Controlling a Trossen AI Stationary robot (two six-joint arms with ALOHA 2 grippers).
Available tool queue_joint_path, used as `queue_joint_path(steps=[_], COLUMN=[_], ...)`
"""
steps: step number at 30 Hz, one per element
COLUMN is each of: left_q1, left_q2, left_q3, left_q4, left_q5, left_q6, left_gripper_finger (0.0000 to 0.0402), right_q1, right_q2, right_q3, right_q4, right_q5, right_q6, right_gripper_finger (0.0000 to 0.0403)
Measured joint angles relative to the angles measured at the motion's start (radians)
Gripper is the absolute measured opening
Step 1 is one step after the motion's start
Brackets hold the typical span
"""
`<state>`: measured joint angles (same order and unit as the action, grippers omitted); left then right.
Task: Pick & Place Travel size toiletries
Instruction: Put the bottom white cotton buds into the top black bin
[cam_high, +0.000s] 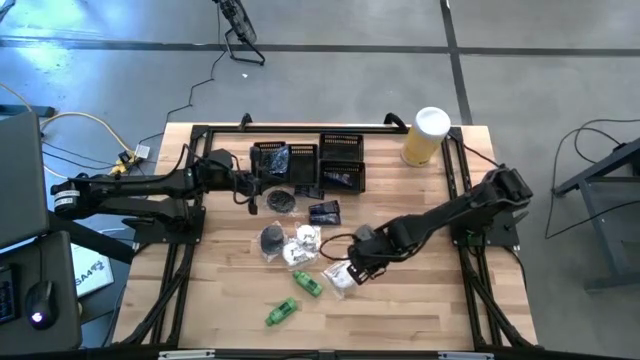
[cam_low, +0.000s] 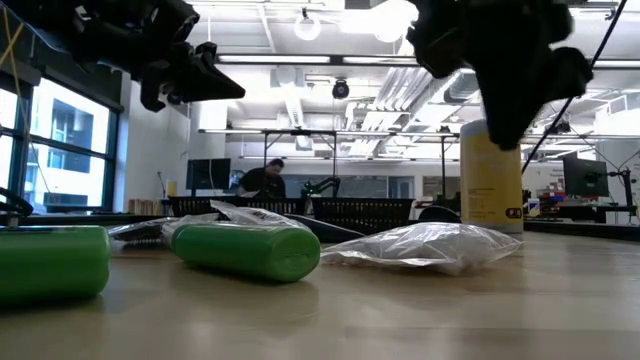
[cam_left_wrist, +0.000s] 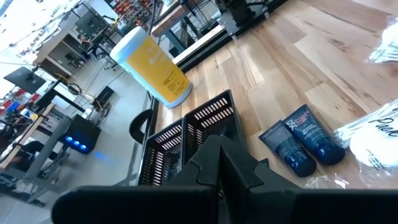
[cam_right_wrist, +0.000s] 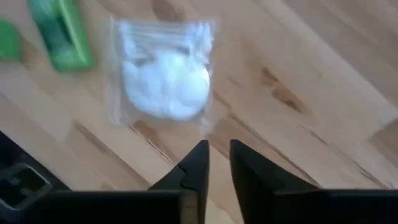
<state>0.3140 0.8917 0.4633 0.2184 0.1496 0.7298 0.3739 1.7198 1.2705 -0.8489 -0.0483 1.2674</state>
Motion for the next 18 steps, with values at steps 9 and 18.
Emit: queue_joint_path(steps=[9, 18], left_q1=[0.0, 0.0], left_q2=[0.0, 0.0], left_q3=[0.0, 0.0], left_q4=[-0.004, -0.012], left_q5=[-0.003, -0.003], left_q6=[0.006, 0.006], left_gripper_finger=[0.0, 0.0], right_q1=[-0.002, 0.006], right_q2=[0.057, 0.057], right_q3=[0.0, -0.028], right_q4=[0.055, 0.116], right_q5=[-0.036, -0.043], right_q6=[-0.016, -0.061], right_gripper_finger=[0.0219, 0.0248])
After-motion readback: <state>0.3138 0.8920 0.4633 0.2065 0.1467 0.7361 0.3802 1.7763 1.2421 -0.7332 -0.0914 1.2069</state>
